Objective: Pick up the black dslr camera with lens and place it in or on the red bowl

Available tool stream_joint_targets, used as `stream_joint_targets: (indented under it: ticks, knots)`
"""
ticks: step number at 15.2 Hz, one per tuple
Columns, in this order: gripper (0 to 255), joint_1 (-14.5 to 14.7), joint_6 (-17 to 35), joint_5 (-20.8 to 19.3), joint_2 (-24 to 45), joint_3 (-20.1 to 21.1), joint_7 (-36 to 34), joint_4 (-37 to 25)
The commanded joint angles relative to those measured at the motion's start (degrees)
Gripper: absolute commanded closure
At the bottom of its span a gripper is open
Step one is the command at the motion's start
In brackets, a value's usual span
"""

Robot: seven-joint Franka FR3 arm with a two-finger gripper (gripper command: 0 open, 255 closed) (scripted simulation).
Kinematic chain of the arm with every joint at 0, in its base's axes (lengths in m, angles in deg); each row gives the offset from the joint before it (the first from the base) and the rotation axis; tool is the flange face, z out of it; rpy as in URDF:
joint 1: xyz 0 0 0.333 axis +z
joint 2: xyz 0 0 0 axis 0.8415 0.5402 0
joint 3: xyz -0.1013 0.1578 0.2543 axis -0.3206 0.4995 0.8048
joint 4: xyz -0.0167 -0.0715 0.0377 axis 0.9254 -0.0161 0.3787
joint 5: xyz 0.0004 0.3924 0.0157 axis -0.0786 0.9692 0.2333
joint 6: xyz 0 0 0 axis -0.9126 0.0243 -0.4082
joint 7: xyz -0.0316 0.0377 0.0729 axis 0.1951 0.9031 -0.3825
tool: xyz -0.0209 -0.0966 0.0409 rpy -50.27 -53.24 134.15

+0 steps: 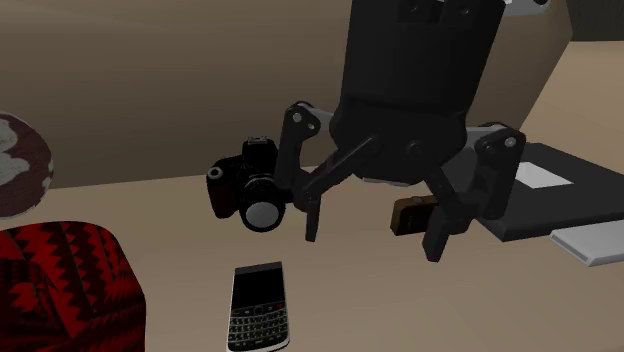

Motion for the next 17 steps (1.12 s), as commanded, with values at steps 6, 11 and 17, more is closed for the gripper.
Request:
stream_joint_targets:
  ticks: [6, 11, 17]
  knots:
    - [0, 3.06, 2.15, 1.02, 12.30, 1.96, 2.75, -8.50]
    - [0, 5.66, 2.40, 1.49, 24.01, 4.17, 5.25, -18.34]
    - [0, 8.44, 0.50, 1.10, 37.68, 7.23, 7.65, -32.02]
